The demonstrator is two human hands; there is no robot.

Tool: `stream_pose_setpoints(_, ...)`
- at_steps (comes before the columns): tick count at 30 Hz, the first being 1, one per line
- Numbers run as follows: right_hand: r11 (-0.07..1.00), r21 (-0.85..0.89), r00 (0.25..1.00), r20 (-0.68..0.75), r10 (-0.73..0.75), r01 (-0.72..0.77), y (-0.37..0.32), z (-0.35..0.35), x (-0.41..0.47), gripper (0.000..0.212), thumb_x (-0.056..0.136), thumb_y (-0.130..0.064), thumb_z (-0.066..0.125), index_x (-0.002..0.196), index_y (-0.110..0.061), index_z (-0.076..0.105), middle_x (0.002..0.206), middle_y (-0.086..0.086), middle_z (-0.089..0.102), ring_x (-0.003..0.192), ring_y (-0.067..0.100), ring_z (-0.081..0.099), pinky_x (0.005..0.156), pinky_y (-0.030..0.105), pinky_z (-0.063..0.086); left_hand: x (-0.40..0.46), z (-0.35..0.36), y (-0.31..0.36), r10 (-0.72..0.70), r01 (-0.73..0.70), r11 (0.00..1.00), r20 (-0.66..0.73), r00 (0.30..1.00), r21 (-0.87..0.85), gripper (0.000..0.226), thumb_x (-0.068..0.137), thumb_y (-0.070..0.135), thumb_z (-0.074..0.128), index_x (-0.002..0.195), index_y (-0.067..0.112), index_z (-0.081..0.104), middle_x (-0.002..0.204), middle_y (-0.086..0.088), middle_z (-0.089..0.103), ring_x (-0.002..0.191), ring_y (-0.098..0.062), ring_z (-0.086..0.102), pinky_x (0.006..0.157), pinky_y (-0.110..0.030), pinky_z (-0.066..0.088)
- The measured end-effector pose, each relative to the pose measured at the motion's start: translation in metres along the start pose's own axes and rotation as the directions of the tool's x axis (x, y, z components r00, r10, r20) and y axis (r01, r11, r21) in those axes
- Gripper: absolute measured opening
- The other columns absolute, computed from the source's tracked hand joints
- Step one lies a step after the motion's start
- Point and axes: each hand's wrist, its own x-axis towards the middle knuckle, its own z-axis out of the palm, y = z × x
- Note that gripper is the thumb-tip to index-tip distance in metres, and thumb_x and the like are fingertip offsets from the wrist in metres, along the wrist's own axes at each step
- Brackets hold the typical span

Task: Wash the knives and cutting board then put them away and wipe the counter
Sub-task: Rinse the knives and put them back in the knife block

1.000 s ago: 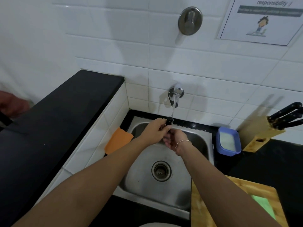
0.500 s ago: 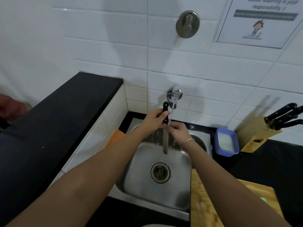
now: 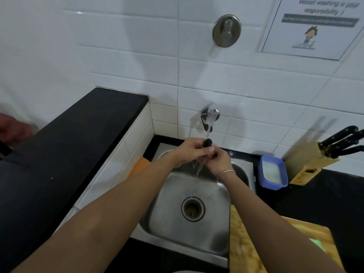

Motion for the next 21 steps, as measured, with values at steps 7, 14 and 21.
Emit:
stream_pose_setpoints(7,1.0,0.007,0.997,0.078,-0.01,0.01,0.008,0.001,0.0,0.029,0.084,-0.02,0.081,0.081,-0.002,0.059,0.074,0.007,0.061,0.069,0.019,0.058,0.078,0.035,0.054,0.008,0.003,0.014,-0.005,-0.029,0.978,-0.162,0.987,-0.205,0.03,0.105,0.016,0.055,0.132,0.007,0.063,0.108,-0.009,0.075,0.103,-0.017,0.072,0.101,-0.037,0.054)
stream_pose_setpoints(14,0.999,-0.037,0.996,0.081,-0.032,0.035,0.013,0.006,-0.003,0.037,0.09,-0.009,0.072,0.064,-0.02,0.049,0.054,-0.007,0.046,0.05,0.009,0.04,0.055,0.022,0.041,0.018,0.015,0.023,-0.013,-0.035,0.943,-0.141,0.99,-0.33,0.019,0.107,0.014,0.05,0.122,0.009,0.061,0.095,-0.007,0.07,0.086,-0.021,0.068,0.081,-0.031,0.053)
stream_pose_setpoints(21,0.998,0.047,0.996,0.067,-0.052,0.049,0.015,0.002,0.001,0.024,0.089,-0.014,0.075,0.076,0.002,0.063,0.066,0.015,0.062,0.062,0.016,0.051,0.066,0.033,0.047,0.019,0.013,0.035,-0.042,-0.001,0.905,-0.092,0.995,-0.424,0.022,0.101,0.026,0.061,0.084,0.014,0.06,0.073,-0.003,0.054,0.063,-0.016,0.049,0.065,-0.031,0.045)
